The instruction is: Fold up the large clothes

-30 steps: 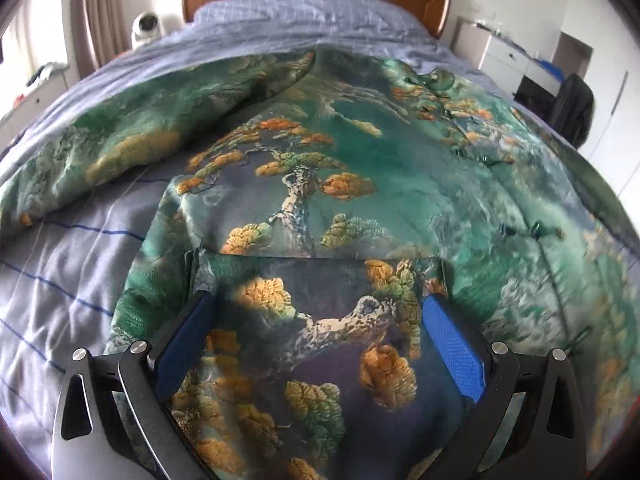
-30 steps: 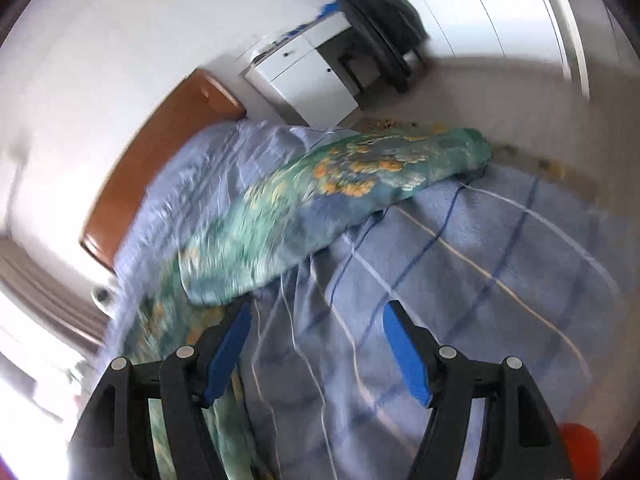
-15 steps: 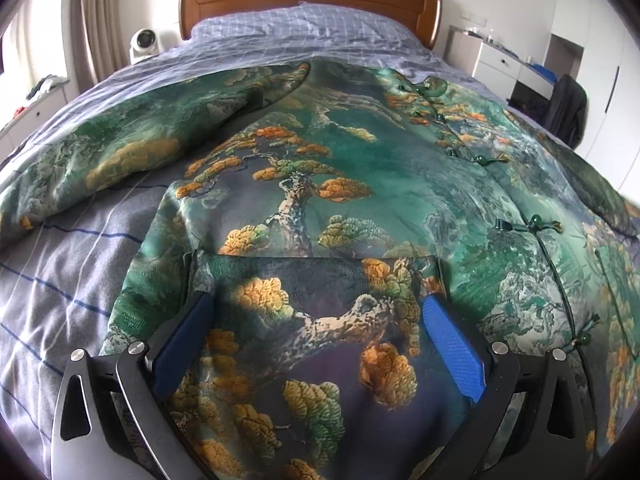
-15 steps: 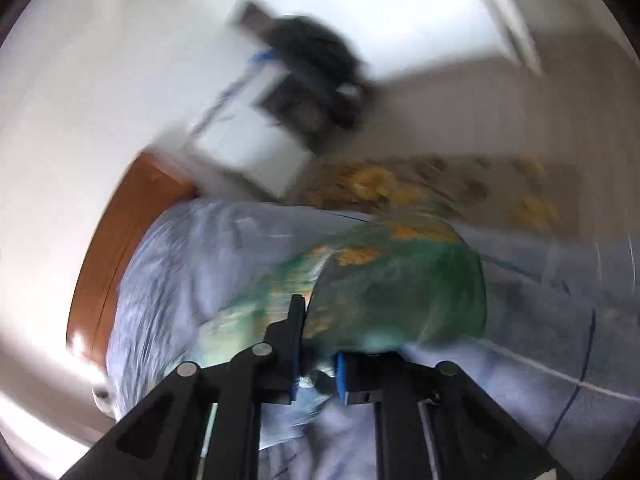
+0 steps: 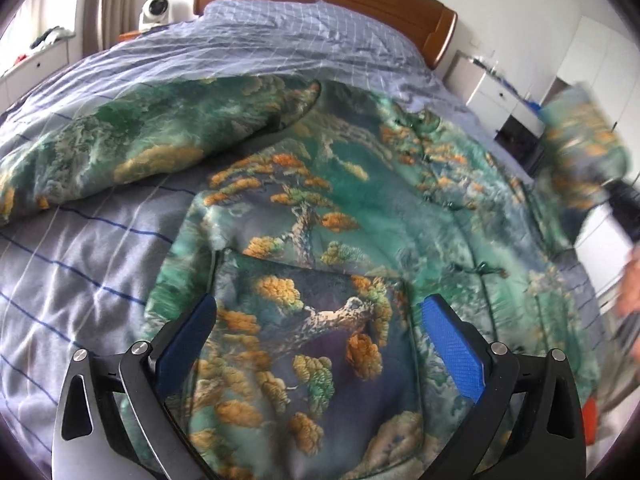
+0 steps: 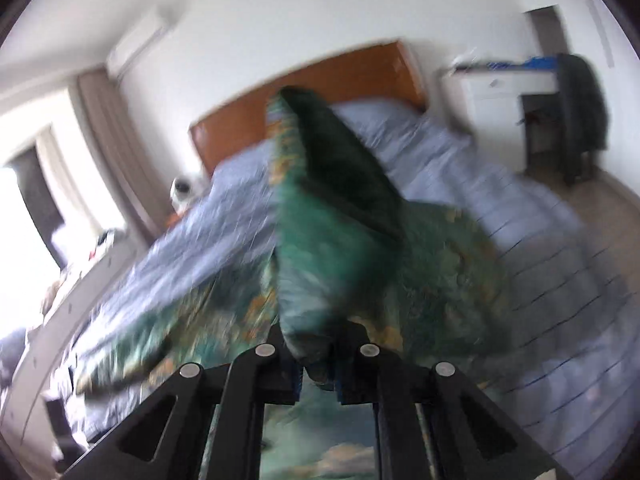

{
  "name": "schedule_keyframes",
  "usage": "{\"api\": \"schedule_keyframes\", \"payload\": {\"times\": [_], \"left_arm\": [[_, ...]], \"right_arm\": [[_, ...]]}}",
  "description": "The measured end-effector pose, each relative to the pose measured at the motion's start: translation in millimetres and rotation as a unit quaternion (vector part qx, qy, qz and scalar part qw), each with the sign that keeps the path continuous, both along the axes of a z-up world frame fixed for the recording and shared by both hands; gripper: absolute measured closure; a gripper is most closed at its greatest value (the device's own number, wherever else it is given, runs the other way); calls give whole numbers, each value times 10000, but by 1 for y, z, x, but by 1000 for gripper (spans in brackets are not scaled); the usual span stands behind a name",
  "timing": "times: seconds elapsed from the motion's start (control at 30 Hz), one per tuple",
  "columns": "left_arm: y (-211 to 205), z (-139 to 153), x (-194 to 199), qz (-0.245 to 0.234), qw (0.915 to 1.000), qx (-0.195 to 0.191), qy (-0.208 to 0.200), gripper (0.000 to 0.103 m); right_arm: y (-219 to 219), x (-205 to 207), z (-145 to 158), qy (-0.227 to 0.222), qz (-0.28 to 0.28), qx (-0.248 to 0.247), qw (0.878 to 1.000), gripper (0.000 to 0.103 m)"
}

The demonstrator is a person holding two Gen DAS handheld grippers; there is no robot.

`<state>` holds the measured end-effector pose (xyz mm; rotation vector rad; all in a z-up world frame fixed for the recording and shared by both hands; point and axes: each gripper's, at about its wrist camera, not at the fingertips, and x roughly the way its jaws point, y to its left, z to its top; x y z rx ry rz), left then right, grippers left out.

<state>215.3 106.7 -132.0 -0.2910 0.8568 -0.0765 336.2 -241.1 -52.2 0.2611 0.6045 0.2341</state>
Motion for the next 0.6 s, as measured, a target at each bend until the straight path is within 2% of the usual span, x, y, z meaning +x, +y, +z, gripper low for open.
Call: {"api": "schedule_keyframes", "payload": {"times": [0.13, 0.23, 0.3, 0.4, 0.5, 0.6], "left_arm": [[1, 4, 2, -117, 9998, -144, -17, 1], [-6, 4, 11, -277, 9988, -406, 26, 1], [-12, 2, 19, -402, 9973, -615, 76, 1], [-26, 0, 42, -742, 9909, -1097, 223, 1], [-41, -1, 62, -961, 9844, -1438, 333, 1], [-66, -4, 92, -1140, 9772, -1724, 482, 1]], "right_arm": [[64, 13, -58, 513, 358, -517, 9967, 92], [92, 5, -101, 913, 494, -761, 9917, 80], [107, -1, -122, 1192, 778, -770, 9868, 47], [115, -19, -115, 1002, 1108, -833, 9853, 35], [111, -47, -99, 852, 1385, -787, 9835, 35], [95, -85, -86, 670, 1433, -709, 9849, 35]]}}
